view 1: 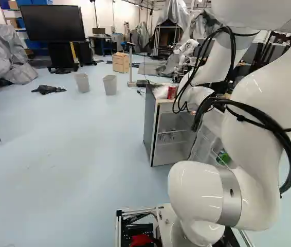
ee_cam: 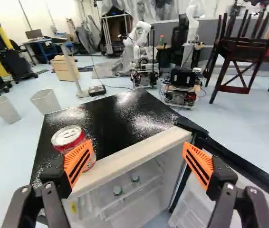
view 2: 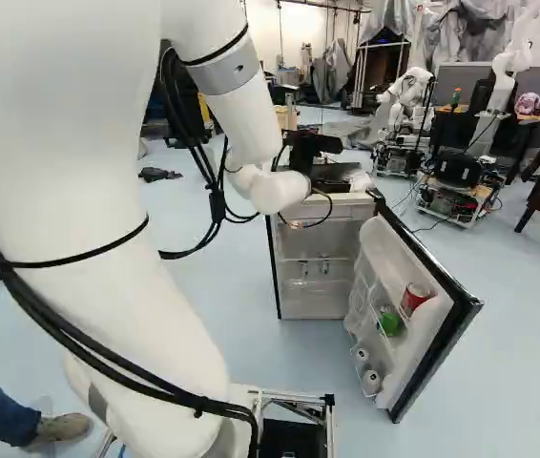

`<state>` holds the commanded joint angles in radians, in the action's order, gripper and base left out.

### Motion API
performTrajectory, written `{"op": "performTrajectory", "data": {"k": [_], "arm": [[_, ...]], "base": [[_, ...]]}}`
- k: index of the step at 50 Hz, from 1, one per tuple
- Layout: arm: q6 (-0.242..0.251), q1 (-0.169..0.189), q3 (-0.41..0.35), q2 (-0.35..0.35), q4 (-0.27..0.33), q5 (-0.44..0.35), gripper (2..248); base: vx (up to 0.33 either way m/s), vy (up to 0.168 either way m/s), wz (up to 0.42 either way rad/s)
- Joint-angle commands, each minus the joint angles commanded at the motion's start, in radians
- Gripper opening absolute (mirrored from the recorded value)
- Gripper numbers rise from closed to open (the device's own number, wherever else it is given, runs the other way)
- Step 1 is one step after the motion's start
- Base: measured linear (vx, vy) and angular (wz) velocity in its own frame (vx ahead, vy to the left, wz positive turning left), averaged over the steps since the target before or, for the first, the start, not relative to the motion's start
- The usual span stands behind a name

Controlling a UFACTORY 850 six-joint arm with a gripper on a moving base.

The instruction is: Grab a drink from the fridge

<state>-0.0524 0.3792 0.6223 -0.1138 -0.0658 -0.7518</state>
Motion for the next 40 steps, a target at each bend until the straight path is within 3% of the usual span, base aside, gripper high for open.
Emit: {"op": "performTrajectory", "data": {"k": [23,40], "arm": [[0.0,0.067,0.048,0.008,-0.117,0.219,247],[0.0,0.116,0.089,0.01,-0.139,0.356,247]], "base": [[0.0,0.0,0.0],[0.0,0.0,0.0]]}}
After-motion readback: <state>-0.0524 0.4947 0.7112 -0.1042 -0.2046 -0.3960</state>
